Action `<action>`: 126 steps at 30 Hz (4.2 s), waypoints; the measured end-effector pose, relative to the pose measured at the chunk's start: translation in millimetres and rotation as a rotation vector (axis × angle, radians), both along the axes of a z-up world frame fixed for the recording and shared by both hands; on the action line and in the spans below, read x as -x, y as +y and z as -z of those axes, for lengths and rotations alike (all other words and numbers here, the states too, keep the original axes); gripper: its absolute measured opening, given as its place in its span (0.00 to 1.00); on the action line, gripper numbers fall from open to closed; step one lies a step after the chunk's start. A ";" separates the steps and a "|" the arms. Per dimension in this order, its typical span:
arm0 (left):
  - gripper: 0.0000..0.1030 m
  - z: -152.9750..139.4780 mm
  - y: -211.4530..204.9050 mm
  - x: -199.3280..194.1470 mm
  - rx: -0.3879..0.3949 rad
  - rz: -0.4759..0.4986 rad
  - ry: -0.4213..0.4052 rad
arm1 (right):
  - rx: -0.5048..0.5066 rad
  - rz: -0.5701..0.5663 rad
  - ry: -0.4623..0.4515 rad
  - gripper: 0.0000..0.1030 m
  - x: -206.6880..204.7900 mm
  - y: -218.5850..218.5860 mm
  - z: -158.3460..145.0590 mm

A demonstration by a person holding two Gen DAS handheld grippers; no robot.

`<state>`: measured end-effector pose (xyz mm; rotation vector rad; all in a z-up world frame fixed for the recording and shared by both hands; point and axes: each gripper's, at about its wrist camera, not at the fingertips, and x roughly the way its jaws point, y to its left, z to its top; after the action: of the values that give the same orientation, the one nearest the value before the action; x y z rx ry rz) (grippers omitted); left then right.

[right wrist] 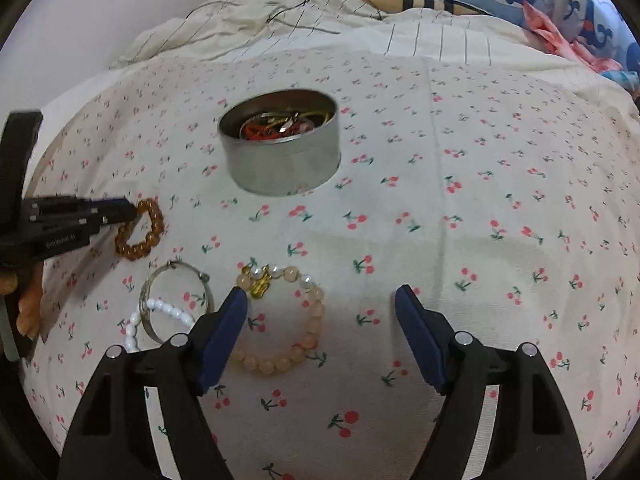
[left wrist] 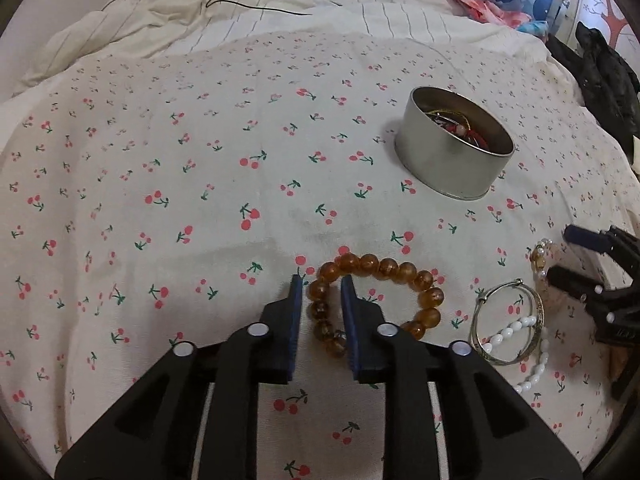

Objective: Organize jewelry
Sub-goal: 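Grasp the gold-and-pearl bracelet with the right gripper while the left grasps the amber bead bracelet, then lift the amber bracelet with the left gripper while the right lifts the gold-and-pearl bracelet, then open both grippers over the silver tin to drop the two bracelets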

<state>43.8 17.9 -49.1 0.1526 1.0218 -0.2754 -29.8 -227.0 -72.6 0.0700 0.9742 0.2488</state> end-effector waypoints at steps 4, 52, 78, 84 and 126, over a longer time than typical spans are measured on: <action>0.28 -1.1 0.3 1.6 -0.015 -0.002 -0.008 | 0.022 -0.013 0.000 0.71 0.7 5.3 1.7; 0.60 15.9 -12.6 1.1 0.063 0.050 0.103 | 0.082 0.001 0.012 0.73 0.2 -1.2 4.9; 0.10 -32.5 -10.0 8.0 0.224 0.101 -0.030 | -0.017 0.068 -0.152 0.08 6.0 -23.7 -35.9; 0.10 -44.9 -13.5 14.2 0.264 0.129 -0.065 | -0.062 0.076 -0.233 0.08 11.9 -29.0 -53.4; 0.19 -66.2 -105.3 -76.6 0.156 0.104 -0.049 | -0.256 0.047 -0.317 0.08 -2.7 -36.0 -86.7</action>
<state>120.4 -87.4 17.2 0.0711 0.9408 -0.4423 -27.1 -263.0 14.0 0.2787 0.6217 0.3298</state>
